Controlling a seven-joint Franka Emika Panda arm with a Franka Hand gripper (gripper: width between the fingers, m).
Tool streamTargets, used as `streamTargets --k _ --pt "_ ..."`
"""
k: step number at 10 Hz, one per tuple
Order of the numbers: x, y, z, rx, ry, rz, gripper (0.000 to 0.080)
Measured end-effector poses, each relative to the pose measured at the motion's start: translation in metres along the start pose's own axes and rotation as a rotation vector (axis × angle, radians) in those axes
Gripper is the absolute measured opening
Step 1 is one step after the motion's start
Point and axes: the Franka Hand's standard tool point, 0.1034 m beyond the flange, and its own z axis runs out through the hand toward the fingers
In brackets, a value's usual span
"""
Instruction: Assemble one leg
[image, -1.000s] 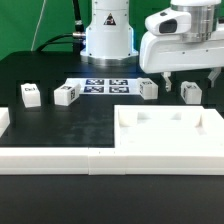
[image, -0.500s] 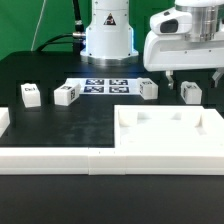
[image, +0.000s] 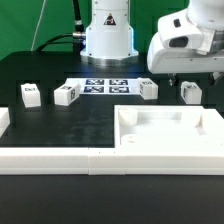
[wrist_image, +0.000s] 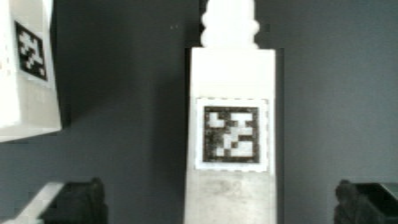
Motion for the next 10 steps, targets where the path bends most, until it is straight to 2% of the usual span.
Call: streamTargets --k 3,5,6,10 --pt "-0.003 0.001 0.008 -0.021 -0.280 0.006 0.0649" --pt "-0.002 0.001 0.020 -0.034 -0.451 0.005 0.0649" --pt "0.001 0.001 0.027 -0.035 -0.481 0.005 0.0649" --pt "0.001 -0.002 0.032 -0.041 -0.472 0.002 0.0649"
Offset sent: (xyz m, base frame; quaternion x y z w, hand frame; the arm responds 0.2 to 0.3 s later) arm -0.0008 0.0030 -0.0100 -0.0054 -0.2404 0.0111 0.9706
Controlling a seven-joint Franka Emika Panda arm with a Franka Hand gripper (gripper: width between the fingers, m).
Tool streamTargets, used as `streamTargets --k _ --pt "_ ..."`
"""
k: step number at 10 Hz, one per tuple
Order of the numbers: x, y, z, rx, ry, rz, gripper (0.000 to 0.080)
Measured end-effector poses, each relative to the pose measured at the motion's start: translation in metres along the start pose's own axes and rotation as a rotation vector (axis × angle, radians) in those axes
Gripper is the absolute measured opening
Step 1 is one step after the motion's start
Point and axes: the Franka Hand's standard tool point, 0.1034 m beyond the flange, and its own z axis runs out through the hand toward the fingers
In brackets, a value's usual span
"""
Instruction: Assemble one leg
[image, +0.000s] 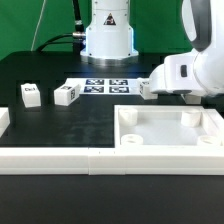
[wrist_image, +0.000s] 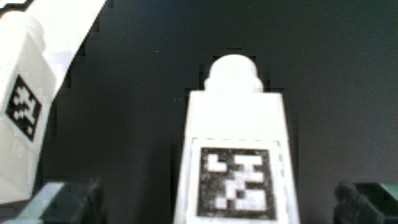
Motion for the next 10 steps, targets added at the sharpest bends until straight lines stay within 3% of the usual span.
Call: streamTargets --k 1,2,3,4,5,10 --pt "-0.0002 -0.0008 0.0002 -0.002 0.000 0.000 0.0649" --pt "0.0000 -0.0002 0.0001 -0.001 0.000 0.001 0.0554" --pt "0.0000 -0.0002 0.0001 -0.001 0.000 0.001 0.0372" --pt "0.0000 -0.0002 0.0001 -0.001 0.000 0.001 0.0372" --pt "0.0000 -0.0002 0.0001 -0.001 0.000 0.001 0.0288" --pt "0.0000 -0.0002 0.0001 -0.001 0.000 0.001 0.0289"
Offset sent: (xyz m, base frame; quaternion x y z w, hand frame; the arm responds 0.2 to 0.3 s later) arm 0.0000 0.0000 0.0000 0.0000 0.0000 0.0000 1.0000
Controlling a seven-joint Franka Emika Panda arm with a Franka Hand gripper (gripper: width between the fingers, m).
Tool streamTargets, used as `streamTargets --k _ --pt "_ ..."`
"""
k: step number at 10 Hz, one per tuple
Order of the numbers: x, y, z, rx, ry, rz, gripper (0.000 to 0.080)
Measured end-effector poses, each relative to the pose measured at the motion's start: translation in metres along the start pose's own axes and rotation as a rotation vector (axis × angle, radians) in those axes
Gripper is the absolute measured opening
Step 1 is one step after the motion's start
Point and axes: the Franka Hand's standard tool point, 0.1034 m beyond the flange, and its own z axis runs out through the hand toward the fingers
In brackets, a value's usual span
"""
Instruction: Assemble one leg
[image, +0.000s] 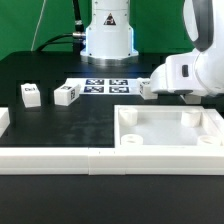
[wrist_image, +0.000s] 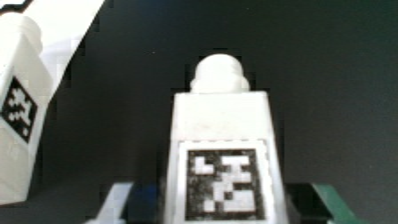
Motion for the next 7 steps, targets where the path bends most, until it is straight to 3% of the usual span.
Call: streamTargets --k 1,5,7 --pt "-0.001 0.000 -0.001 0.001 0.002 0.000 0.0289" --pt "-0.042 0.009 -0.051 0.005 0.033 0.007 0.0290" --pt "-0.043 0.006 -0.063 0.009 0.108 0.003 0.0290"
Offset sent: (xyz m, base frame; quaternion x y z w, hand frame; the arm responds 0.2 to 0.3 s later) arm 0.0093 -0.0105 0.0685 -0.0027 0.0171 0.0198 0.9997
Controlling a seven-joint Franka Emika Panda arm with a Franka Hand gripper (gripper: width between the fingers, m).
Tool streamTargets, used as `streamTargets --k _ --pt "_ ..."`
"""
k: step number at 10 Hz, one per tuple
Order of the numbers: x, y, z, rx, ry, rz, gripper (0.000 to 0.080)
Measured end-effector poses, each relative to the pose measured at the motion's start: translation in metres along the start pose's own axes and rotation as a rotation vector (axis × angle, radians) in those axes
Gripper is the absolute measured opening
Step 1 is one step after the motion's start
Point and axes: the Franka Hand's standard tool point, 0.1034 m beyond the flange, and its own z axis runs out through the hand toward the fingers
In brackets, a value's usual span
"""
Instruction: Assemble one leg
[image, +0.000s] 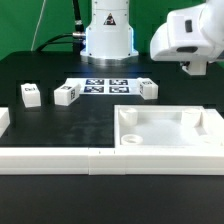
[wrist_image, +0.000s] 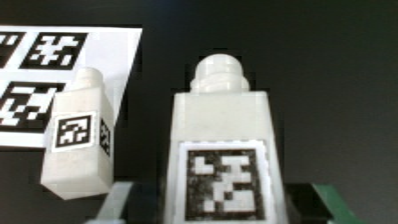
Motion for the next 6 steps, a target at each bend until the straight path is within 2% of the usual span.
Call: streamTargets --k 1,4,5,6 --pt "0.006 -0.002 -0.003 0.010 0.074 0.000 0.0290" --pt "0.010 -0.002 -0.007 0.028 0.298 -0.006 0.0291" --pt "0.020 0.004 -0.011 0.039 0.396 -0.024 0.0291" --pt "0.024 0.009 -0.018 0.045 0.474 -0.039 0.0291"
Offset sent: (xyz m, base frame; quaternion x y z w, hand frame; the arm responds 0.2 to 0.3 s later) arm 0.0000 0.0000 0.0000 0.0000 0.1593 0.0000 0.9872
